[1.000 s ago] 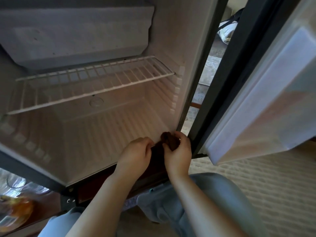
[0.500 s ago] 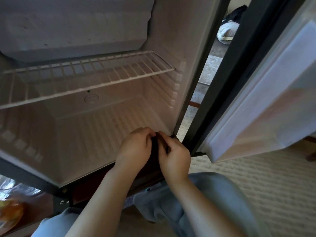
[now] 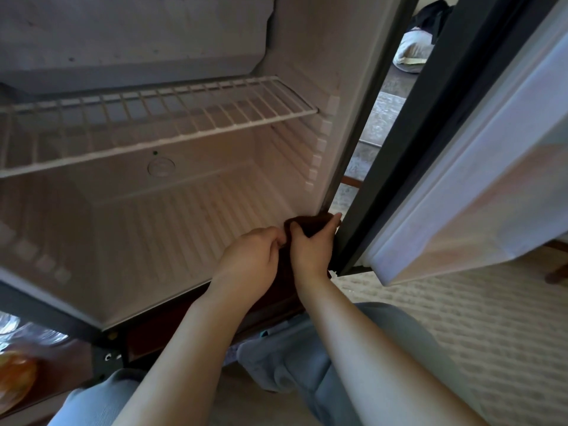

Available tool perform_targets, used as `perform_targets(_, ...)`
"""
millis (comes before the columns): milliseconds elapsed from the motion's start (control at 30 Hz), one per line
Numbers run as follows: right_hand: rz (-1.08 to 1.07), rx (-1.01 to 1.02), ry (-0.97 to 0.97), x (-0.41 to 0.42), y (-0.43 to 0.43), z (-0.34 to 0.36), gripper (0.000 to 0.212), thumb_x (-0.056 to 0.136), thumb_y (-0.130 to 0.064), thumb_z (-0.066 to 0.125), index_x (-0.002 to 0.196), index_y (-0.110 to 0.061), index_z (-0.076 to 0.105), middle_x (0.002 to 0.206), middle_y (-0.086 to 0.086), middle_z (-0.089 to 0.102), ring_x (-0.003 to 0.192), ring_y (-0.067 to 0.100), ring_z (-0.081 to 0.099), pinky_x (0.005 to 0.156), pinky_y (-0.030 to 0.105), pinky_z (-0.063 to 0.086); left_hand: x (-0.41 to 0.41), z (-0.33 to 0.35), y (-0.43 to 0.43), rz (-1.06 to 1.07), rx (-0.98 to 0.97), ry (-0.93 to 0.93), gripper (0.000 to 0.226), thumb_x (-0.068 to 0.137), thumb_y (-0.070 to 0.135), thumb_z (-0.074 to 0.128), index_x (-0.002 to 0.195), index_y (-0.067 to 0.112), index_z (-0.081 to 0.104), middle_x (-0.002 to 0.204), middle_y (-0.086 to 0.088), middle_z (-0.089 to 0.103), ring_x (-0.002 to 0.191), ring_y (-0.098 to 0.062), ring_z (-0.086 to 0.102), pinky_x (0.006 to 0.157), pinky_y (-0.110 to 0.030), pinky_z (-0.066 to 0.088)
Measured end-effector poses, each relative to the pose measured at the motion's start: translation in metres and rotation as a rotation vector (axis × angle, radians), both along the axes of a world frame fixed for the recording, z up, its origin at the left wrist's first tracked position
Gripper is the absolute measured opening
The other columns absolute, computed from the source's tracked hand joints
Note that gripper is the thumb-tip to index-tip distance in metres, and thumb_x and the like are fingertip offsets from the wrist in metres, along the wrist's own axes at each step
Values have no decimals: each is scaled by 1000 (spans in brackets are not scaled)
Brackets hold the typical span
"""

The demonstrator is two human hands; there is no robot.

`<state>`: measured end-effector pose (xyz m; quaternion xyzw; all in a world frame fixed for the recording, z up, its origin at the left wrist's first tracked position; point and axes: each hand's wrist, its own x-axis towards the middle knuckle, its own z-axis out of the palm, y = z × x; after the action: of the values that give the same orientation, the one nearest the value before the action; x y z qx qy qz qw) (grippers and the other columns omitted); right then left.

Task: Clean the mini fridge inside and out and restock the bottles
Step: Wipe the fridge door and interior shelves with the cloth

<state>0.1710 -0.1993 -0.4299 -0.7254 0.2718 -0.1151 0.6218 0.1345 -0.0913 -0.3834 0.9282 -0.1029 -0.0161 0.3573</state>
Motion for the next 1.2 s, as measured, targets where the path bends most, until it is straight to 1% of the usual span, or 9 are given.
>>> perform_targets(67, -37, -9, -17, 6, 1, -1, 88, 91, -24, 59, 154, -26, -2, 157, 6, 25, 141, 23, 31, 116, 41, 28, 2, -2, 1, -3, 13, -3, 30, 100, 17, 39, 119, 23, 61, 118, 4, 63, 103, -10, 58, 90, -29, 49)
perform_targets(200, -4, -201, -192, -1, 8, 5, 75, 97, -15, 53, 154, -15, 3, 160, 1, 7, 145, 9, 8, 105, -1, 5, 5, -2, 0, -6, 1, -19, 27, 98, 18, 40, 110, 25, 63, 105, 5, 66, 92, -10, 60, 82, -33, 51)
perform_targets(267, 11, -278, -261, -3, 9, 6, 76, 97, -13, 52, 153, -16, 1, 160, 0, 2, 142, 2, 3, 97, -8, 0, 5, -1, -2, -19, 25, -21, 26, 98, 19, 40, 110, 25, 63, 100, 5, 65, 88, -10, 60, 79, -32, 51)
perform_targets(467, 63, -141, -81, -12, 10, -10, 85, 96, -18, 54, 152, -25, -10, 161, 4, 12, 144, 15, 23, 110, 16, 21, 13, -1, -2, -2, -8, -23, 27, 99, 23, 42, 115, 24, 63, 111, 7, 65, 97, -8, 59, 84, -25, 48)
perform_targets(600, 106, -245, -248, -10, 6, 15, 85, 94, -10, 56, 153, -21, -5, 161, -3, 0, 144, 3, 3, 106, 0, 4, 21, 4, 2, 21, -48, -18, 25, 99, 22, 42, 110, 24, 64, 108, 4, 66, 93, -10, 60, 83, -28, 49)
perform_targets(700, 136, -258, -352, -8, -5, 26, 88, 92, -8, 58, 153, -29, -4, 160, -4, 10, 145, 5, 13, 116, 17, 16, 20, 12, 1, 6, -78, -69, 23, 98, 21, 44, 108, 24, 64, 105, 7, 66, 94, -10, 60, 83, -29, 49)
perform_targets(867, 135, -104, -87, -16, 0, 9, 96, 93, -15, 59, 146, -43, -16, 158, -2, 23, 140, 13, 31, 116, 36, 28, 13, 58, -1, -32, -141, -205, 19, 95, 37, 42, 92, 28, 59, 88, 14, 60, 82, 2, 54, 67, -15, 41)
perform_targets(1067, 97, -331, -512, 1, 8, 92, 101, 88, -12, 63, 146, -40, -15, 161, -5, -9, 147, 6, -5, 120, 31, 7, 23, 130, 10, -31, -78, -555, 16, 95, 28, 47, 98, 20, 60, 92, 7, 61, 86, -4, 50, 72, -15, 39)
perform_targets(1200, 40, -431, -638, 10, 7, 137, 100, 84, -8, 65, 151, -25, -7, 161, 3, 0, 148, 12, 1, 117, 18, 5, 63, 137, 17, -1, 178, -560, 40, 87, 36, 39, 103, 10, 65, 103, -12, 65, 100, -31, 57, 83, -38, 46)
